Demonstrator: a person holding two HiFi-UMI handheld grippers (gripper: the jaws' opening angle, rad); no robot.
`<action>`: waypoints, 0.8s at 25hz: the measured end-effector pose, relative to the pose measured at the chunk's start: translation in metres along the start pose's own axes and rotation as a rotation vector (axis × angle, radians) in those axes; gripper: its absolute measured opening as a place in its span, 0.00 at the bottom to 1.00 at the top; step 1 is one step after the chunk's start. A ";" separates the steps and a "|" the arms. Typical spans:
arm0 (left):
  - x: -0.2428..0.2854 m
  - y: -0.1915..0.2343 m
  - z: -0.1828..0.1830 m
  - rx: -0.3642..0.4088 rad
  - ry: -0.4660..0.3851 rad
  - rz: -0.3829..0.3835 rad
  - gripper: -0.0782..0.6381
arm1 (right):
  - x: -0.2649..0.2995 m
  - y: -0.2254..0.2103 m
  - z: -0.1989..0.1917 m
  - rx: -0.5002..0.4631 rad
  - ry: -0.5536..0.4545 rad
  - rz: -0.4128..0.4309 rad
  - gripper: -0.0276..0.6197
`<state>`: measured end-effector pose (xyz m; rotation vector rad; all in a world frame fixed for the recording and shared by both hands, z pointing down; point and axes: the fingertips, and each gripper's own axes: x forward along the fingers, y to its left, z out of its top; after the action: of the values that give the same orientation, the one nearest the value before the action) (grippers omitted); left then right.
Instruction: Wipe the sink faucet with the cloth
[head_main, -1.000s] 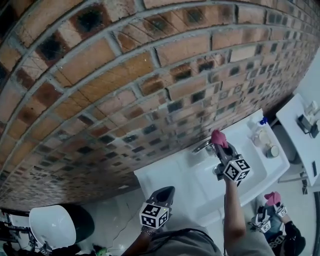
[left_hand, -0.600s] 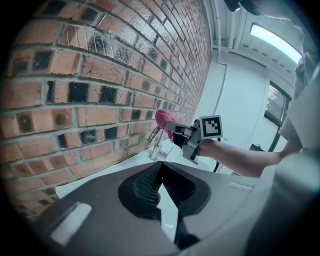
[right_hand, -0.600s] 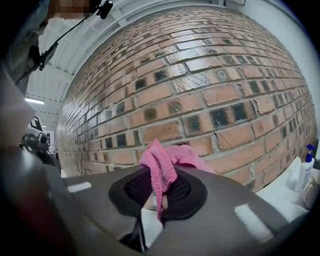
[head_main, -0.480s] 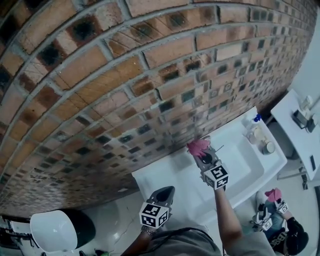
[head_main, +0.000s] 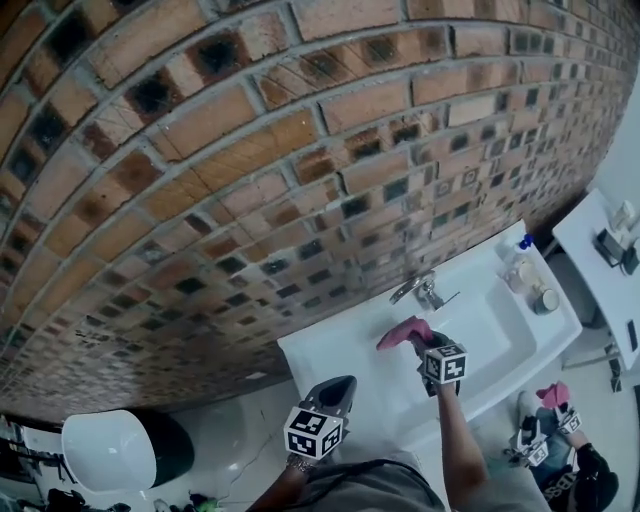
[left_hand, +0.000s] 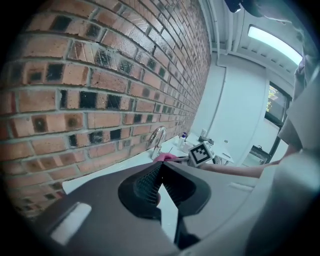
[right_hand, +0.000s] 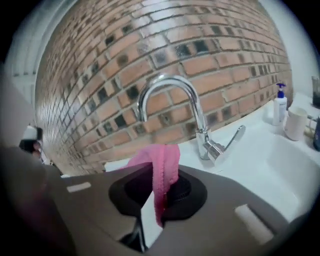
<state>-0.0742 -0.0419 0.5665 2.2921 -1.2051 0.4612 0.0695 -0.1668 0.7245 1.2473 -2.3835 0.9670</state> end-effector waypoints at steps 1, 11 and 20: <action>-0.003 0.004 -0.007 -0.011 0.013 0.015 0.13 | -0.008 0.007 0.009 0.011 -0.043 0.004 0.10; -0.036 -0.025 -0.055 -0.053 0.044 -0.038 0.13 | -0.080 0.139 -0.011 0.045 -0.138 0.072 0.10; -0.139 -0.052 -0.126 0.017 0.033 -0.058 0.13 | -0.176 0.269 -0.118 0.027 -0.168 -0.072 0.10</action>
<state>-0.1155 0.1479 0.5837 2.3181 -1.1199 0.4887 -0.0507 0.1300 0.6038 1.4669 -2.4382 0.9090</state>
